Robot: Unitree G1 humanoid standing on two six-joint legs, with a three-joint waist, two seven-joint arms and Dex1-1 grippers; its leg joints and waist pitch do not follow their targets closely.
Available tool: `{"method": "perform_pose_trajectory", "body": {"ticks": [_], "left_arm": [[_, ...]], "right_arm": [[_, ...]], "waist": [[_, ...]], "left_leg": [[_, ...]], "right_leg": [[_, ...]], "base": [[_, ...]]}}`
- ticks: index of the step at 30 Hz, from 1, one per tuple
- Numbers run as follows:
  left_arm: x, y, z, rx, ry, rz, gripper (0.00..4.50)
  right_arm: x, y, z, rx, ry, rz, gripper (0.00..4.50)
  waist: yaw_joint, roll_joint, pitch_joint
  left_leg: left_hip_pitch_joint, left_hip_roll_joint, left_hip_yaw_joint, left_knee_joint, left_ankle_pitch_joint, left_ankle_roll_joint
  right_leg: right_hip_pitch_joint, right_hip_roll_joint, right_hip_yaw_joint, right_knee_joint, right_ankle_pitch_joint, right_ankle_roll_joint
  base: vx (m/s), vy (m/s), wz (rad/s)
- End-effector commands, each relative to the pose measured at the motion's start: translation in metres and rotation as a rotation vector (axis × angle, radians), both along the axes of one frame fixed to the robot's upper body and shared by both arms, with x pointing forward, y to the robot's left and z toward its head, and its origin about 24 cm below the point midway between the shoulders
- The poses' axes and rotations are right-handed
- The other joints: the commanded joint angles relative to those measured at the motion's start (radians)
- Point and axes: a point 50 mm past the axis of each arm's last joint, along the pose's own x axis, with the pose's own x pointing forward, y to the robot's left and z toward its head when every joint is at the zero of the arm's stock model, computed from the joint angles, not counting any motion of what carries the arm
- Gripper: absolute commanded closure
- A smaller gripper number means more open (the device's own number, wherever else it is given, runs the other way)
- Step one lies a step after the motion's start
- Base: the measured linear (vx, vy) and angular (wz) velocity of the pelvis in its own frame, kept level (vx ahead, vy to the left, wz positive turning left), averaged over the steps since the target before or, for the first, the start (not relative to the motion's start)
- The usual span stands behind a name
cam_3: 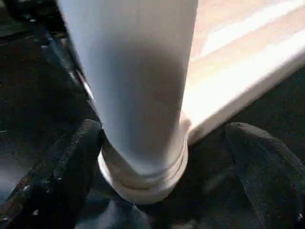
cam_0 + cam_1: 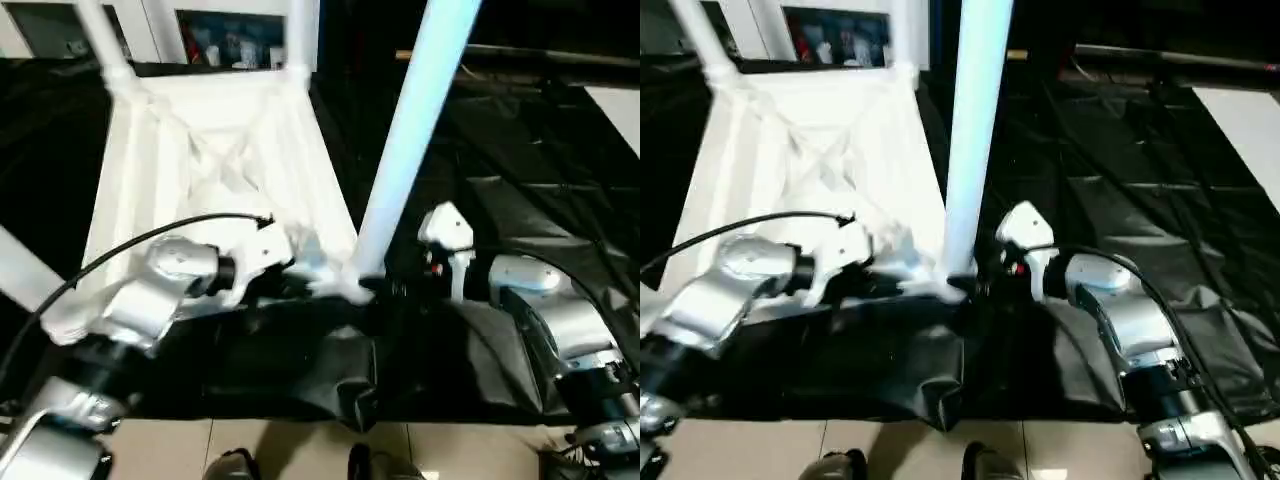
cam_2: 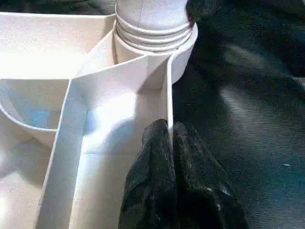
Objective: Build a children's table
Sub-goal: Rotate leg to tighten
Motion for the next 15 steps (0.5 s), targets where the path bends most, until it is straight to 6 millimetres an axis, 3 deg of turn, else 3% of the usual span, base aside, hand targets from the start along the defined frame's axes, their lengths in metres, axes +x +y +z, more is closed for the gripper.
{"method": "perform_pose_trajectory", "body": {"ticks": [1, 5, 15], "left_arm": [[-0.0121, -0.009, -0.0117, 0.018, 0.077, -0.089, 4.5], [-0.0135, -0.0085, -0.0109, 0.017, 0.08, -0.098, 4.5], [-0.0128, -0.0072, -0.0096, 0.023, 0.079, -0.083, 4.5]], "right_arm": [[-0.0042, 0.0025, -0.0023, -0.016, 0.014, 0.032, 0.15], [0.0, 0.0044, -0.0072, -0.036, 0.012, 0.013, 0.15], [-0.0032, 0.0079, -0.0117, -0.045, 0.037, 0.061, 1.05]], "waist": [[-0.002, 0.002, -0.058], [-0.002, 0.002, -0.059], [-0.003, 0.0, -0.06]], "left_leg": [[0.016, 0.024, -0.004, -0.054, -0.16, 0.066], [0.014, 0.022, -0.004, -0.053, -0.148, 0.064], [0.014, 0.021, -0.004, -0.051, -0.13, 0.074]], "right_leg": [[0.056, -0.055, 0.034, -0.047, -0.144, -0.246], [0.057, -0.054, 0.034, -0.044, -0.135, -0.242], [0.06, -0.053, 0.033, -0.041, -0.107, -0.248]], "base": [[0.0, 0.0, 0.0], [0.0, 0.0, 0.0], [0.0, 0.0, 0.0]]}}
